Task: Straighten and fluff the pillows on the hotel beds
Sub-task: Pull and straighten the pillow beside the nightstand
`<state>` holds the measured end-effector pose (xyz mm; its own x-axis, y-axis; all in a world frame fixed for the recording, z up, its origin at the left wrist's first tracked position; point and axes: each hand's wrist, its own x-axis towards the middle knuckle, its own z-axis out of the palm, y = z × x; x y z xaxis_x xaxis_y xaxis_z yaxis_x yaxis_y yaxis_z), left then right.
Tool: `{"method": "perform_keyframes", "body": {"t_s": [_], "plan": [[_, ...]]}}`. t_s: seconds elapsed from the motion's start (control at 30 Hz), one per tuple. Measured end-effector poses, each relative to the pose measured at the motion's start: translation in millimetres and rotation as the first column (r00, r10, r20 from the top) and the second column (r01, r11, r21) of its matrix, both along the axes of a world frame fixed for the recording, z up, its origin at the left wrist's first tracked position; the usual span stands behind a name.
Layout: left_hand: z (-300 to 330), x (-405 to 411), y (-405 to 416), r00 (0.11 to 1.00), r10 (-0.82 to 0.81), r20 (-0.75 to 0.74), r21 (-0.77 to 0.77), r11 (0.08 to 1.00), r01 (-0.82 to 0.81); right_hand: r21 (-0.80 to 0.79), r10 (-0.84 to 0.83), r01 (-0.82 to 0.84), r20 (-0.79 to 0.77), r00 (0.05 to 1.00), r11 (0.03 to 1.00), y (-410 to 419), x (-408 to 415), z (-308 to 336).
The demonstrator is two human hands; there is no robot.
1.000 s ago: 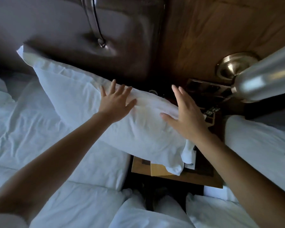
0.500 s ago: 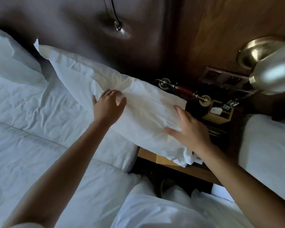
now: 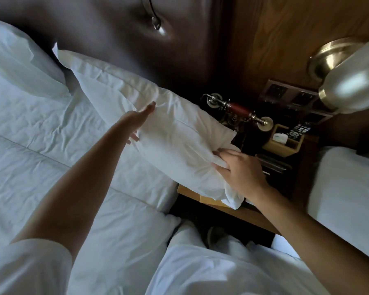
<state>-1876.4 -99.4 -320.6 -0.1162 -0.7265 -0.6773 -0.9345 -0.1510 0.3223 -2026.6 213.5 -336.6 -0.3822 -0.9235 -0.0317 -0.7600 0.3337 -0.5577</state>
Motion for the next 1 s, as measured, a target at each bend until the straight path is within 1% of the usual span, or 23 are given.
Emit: {"method": "perform_keyframes", "body": {"t_s": [0.07, 0.13, 0.23, 0.3, 0.37, 0.43, 0.5, 0.57, 0.67, 0.7, 0.77, 0.83, 0.87, 0.9, 0.93, 1.0], "plan": [[-10, -7, -2, 1.000, -0.025, 0.017, -0.027, 0.999, 0.026, -0.014, -0.004, 0.004, 0.001, 1.000, 1.000, 2, 2, 3], [-16, -4, -6, 1.000, 0.000, -0.023, -0.035, 0.999, -0.001, -0.035, -0.012, 0.012, -0.003, 1.000, 0.999, 4, 3, 9], [-25, 2, -15, 0.989, 0.066, -0.136, -0.056, 0.996, -0.074, -0.011, -0.022, 0.021, -0.035, 0.999, 1.000, 3, 5, 14], [-24, 5, -22, 0.967, 0.099, -0.234, -0.092, 0.988, -0.123, 0.007, -0.063, 0.064, -0.022, 0.998, 0.998, -1, 0, 16], [-18, 6, -27, 0.933, 0.129, -0.336, -0.116, 0.977, -0.177, 0.019, -0.129, 0.129, 0.021, 0.991, 0.992, -7, -11, 18], [-6, 7, -32, 0.904, 0.118, -0.411, -0.162, 0.966, -0.200, -0.032, -0.229, 0.233, 0.103, 0.968, 0.972, -14, -23, 23], [3, 8, -34, 0.876, 0.101, -0.471, -0.193, 0.958, -0.214, -0.054, -0.305, 0.322, 0.203, 0.930, 0.945, -19, -36, 32], [6, 8, -35, 0.857, 0.075, -0.510, -0.226, 0.950, -0.217, -0.070, -0.341, 0.370, 0.263, 0.903, 0.926, -28, -46, 38], [-2, 5, -34, 0.875, 0.025, -0.483, -0.294, 0.937, -0.189, -0.055, -0.372, 0.411, 0.328, 0.868, 0.910, -38, -60, 34], [-5, 2, -34, 0.883, 0.024, -0.468, -0.303, 0.935, -0.186, -0.057, -0.362, 0.401, 0.330, 0.872, 0.914, -39, -65, 35], [-19, 2, -39, 0.893, 0.045, -0.447, -0.293, 0.936, -0.194, -0.005, -0.369, 0.396, 0.357, 0.858, 0.918, -40, -68, 27], [-28, 0, -40, 0.902, 0.064, -0.426, -0.292, 0.934, -0.204, 0.010, -0.354, 0.369, 0.306, 0.884, 0.929, -34, -67, 25], [-31, -1, -41, 0.907, 0.065, -0.415, -0.295, 0.934, -0.202, -0.030, -0.345, 0.363, 0.245, 0.906, 0.931, -31, -66, 24], [-29, -3, -39, 0.911, 0.047, -0.411, -0.306, 0.934, -0.186, -0.100, -0.331, 0.351, 0.179, 0.927, 0.931, -28, -64, 27], [-30, -6, -40, 0.919, 0.020, -0.394, -0.318, 0.935, -0.157, -0.169, -0.331, 0.353, 0.144, 0.932, 0.920, -27, -61, 25], [-32, -10, -40, 0.913, -0.008, -0.407, -0.329, 0.934, -0.139, -0.235, -0.353, 0.376, 0.136, 0.926, 0.896, -29, -51, 23]]}}
